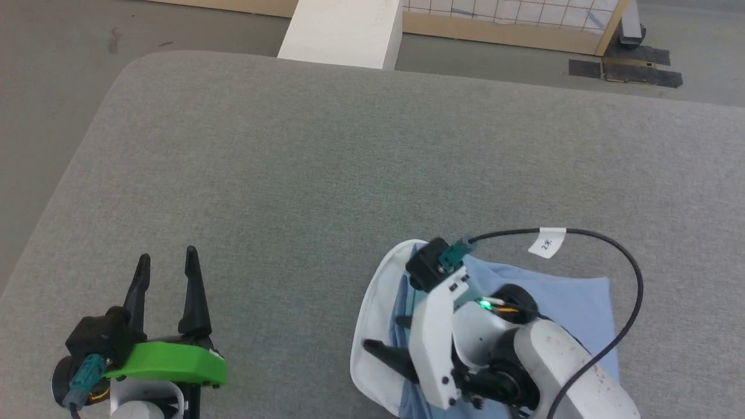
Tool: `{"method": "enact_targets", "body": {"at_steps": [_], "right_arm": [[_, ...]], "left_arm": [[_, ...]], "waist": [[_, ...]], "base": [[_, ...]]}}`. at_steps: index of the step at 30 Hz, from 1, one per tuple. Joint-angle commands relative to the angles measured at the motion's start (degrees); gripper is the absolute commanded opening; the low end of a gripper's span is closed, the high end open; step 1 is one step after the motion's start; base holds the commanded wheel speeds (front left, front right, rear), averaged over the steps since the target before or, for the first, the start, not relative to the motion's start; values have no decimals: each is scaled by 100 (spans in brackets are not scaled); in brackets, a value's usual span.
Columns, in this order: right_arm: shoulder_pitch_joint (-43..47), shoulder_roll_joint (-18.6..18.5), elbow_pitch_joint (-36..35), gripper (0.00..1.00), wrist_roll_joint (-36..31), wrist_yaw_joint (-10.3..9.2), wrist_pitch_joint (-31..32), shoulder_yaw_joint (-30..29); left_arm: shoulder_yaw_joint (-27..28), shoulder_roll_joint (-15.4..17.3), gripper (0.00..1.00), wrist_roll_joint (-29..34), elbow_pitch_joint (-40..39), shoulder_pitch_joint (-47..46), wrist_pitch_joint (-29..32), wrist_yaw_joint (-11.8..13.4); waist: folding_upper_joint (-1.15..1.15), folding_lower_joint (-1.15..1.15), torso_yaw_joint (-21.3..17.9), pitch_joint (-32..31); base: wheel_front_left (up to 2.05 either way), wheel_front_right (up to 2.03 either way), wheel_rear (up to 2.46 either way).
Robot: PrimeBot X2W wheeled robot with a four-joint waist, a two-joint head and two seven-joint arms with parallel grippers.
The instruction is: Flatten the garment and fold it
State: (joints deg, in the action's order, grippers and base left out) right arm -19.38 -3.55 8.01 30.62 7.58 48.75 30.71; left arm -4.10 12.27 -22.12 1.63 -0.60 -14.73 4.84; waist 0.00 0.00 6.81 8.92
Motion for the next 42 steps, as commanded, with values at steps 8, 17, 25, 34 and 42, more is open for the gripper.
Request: {"method": "enact_targets", "body": {"at_steps": [8, 17, 25, 34, 42], "right_arm": [[-220, -224, -702, 100, 2, -9, -771, -667], [957, -1063, -1188, 100, -1444, -9, -486, -2804], [1673, -810, -778, 100, -1468, -9, -323, -3198], [1570, -688, 135, 100, -1490, -9, -763, -2779], [1153, -999, 597, 0, -1234, -9, -891, -2351]], "left_arm": [[100, -45, 100, 162, -6, 37, -27, -39], [197, -72, 100, 258, -120, 118, -27, -2], [178, -115, 100, 287, -99, 79, -27, -50], [133, -139, 100, 314, -8, 35, -27, -129], [103, -147, 100, 322, 30, 40, -27, -154]], "waist": [[0, 0, -282, -206], [0, 0, -565, -250], [0, 0, -576, -231], [0, 0, -481, -190], [0, 0, -666, -132]], "base": [[0, 0, 0], [0, 0, 0], [0, 0, 0], [0, 0, 0], [0, 0, 0]]}}
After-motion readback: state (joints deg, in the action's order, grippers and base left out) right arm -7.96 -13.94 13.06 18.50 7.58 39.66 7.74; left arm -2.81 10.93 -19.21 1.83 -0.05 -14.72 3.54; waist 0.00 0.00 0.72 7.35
